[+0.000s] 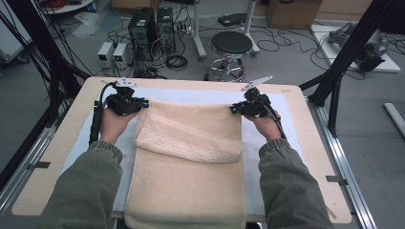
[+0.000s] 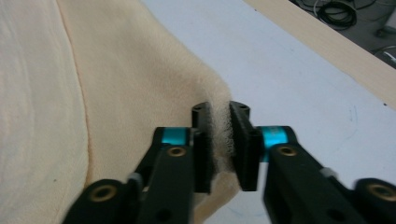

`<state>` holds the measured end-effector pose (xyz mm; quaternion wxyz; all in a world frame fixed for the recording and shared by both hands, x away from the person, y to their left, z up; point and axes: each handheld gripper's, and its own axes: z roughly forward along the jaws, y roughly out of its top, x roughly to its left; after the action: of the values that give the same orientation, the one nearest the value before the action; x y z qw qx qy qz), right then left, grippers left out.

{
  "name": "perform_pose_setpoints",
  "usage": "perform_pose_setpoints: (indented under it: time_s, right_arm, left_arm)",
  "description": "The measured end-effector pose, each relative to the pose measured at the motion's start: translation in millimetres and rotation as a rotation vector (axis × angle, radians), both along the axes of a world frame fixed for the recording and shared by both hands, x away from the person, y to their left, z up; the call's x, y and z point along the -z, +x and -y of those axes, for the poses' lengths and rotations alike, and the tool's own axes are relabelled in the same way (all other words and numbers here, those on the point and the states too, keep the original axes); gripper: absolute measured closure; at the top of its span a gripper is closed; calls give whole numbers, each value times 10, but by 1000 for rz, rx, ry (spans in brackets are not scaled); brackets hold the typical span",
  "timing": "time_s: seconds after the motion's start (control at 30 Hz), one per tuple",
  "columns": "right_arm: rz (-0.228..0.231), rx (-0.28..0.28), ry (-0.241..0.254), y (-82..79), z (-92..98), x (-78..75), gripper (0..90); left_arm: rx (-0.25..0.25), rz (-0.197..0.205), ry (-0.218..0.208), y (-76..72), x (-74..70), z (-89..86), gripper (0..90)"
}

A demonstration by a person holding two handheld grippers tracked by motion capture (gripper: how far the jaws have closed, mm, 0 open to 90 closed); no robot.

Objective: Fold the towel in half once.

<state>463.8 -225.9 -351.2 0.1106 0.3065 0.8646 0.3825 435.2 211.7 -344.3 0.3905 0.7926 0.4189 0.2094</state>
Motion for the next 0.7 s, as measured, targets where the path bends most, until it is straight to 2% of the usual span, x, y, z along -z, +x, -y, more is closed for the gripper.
perform_pose_setpoints:
  time_s: [0.07, 0.1, 0.17, 0.37, 0.4, 0.43, 0.47, 0.53, 0.7]
  right_arm:
    - [-29, 19, 14, 8, 2, 46, 595]
    - [-46, 14, 27, 0, -3, 73, 567]
    - [-37, 6, 19, -61, -16, 100, 534]
    - [-26, -8, 62, -309, -4, 100, 409]
    - [-26, -12, 66, -359, 1, 101, 401]
    - [-25, -23, 68, -403, 6, 107, 390]
    - [-26, -30, 67, -452, 10, 115, 384]
    - [-20, -32, 61, -532, 22, 145, 375]
    - [-21, -17, 90, -682, 84, 240, 341]
  left_arm:
    - [0, -31, -6, 4, 52, -33, 647]
    - [4, -37, -13, -6, 80, -48, 619]
    - [18, -41, -22, -47, 132, -76, 617]
    - [86, -47, -46, -232, 300, -84, 577]
    - [98, -45, -50, -266, 329, -84, 576]
    - [109, -60, -45, -289, 354, -78, 575]
    - [122, -81, -24, -298, 376, -63, 565]
    - [131, -64, -12, -346, 425, -41, 546]
    - [151, -59, -42, -430, 533, -48, 539]
